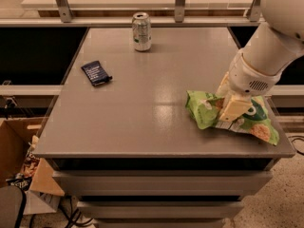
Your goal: Move green rice chip bag near rxbar blueberry
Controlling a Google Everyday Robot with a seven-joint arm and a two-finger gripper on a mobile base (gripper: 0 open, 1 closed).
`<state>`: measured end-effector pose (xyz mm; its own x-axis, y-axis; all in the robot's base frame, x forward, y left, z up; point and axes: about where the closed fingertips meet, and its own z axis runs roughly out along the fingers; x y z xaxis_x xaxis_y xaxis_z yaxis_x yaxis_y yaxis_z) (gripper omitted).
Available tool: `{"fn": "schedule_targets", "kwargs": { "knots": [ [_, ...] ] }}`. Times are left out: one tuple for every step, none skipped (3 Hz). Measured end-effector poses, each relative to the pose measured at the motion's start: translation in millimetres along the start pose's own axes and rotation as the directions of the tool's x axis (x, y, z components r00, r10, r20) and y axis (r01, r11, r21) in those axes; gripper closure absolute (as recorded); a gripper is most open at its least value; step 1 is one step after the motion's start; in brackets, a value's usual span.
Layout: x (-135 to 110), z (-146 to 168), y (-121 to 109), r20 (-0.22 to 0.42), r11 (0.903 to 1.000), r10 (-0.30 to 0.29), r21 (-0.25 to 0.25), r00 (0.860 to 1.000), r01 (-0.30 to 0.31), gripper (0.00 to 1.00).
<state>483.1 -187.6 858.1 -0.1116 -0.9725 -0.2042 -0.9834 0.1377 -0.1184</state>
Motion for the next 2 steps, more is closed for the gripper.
{"fn": "schedule_targets", "kwargs": {
  "knots": [
    [0.4,-3.5,-4.3,0.005,0.9999,0.003,0.014,1.000,-0.003,0.85],
    [-3.4,-19.1,-13.5,0.011,0.9987,-0.007,0.051,1.000,0.007,1.00]
  ]
}}
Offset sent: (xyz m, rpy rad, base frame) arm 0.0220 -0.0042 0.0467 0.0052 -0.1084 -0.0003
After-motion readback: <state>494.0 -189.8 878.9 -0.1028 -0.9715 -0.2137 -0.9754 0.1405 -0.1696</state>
